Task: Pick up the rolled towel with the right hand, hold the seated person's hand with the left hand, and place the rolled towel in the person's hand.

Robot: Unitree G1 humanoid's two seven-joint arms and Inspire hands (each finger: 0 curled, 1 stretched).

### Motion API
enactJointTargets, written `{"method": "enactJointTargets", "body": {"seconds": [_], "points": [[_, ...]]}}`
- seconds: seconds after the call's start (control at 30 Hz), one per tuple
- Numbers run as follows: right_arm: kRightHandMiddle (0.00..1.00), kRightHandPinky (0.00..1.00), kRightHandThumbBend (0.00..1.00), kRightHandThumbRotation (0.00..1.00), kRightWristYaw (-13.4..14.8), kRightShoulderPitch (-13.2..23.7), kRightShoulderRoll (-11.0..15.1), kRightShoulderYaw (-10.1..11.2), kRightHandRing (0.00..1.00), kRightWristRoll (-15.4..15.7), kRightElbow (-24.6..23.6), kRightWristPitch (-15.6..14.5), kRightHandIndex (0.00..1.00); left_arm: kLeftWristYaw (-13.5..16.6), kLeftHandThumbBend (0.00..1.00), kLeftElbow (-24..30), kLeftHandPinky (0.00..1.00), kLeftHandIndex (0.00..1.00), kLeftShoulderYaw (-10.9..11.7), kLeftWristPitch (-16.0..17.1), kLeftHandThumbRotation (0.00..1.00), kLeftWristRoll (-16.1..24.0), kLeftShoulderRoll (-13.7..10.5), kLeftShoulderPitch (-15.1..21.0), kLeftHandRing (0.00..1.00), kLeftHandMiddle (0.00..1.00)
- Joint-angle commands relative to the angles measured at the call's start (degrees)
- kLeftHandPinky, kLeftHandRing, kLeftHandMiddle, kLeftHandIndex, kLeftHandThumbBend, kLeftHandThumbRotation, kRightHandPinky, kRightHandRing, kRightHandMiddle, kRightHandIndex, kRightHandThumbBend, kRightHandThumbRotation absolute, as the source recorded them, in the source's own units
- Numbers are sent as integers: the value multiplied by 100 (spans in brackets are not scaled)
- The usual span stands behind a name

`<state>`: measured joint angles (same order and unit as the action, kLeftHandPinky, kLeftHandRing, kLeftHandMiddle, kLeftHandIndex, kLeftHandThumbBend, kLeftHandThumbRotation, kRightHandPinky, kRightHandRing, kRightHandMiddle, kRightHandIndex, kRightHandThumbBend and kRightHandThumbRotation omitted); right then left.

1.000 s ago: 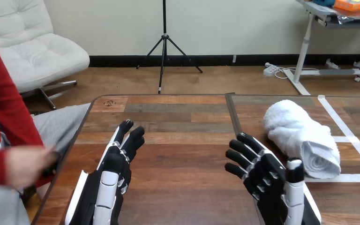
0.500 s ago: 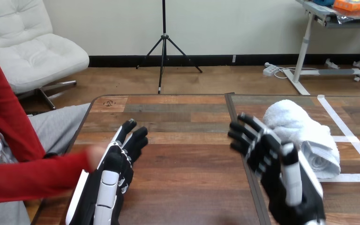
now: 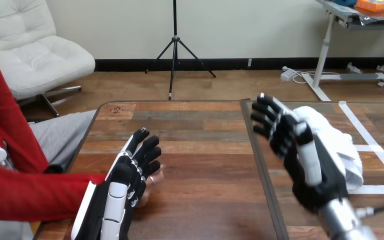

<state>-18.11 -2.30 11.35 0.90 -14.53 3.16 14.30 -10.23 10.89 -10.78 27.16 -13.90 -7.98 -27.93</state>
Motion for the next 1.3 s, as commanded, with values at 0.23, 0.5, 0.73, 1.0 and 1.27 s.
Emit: {"method": "enactJointTargets", "body": {"seconds": [0.23,0.5,0.73,1.0,1.27], "points": [[91,91,100,94,288,1602,405,374,92,621,1165,277,92,-21,68,49,95,92,-9,88,100,-52,345,398,91,90],[91,87,100,95,480,2097,660,425,91,1060,1902,517,91,25,69,139,96,92,-3,37,100,16,316,348,91,90],[93,91,100,94,494,2511,853,462,93,1199,2525,631,93,51,70,156,97,92,6,55,100,46,319,339,91,89],[95,93,99,92,687,3004,1080,464,95,1528,3363,1090,94,39,70,174,97,91,17,41,100,25,293,334,91,89],[95,87,99,94,998,3422,1274,431,94,1872,3962,1239,95,14,68,190,97,91,19,21,100,-26,278,334,90,89]]}}
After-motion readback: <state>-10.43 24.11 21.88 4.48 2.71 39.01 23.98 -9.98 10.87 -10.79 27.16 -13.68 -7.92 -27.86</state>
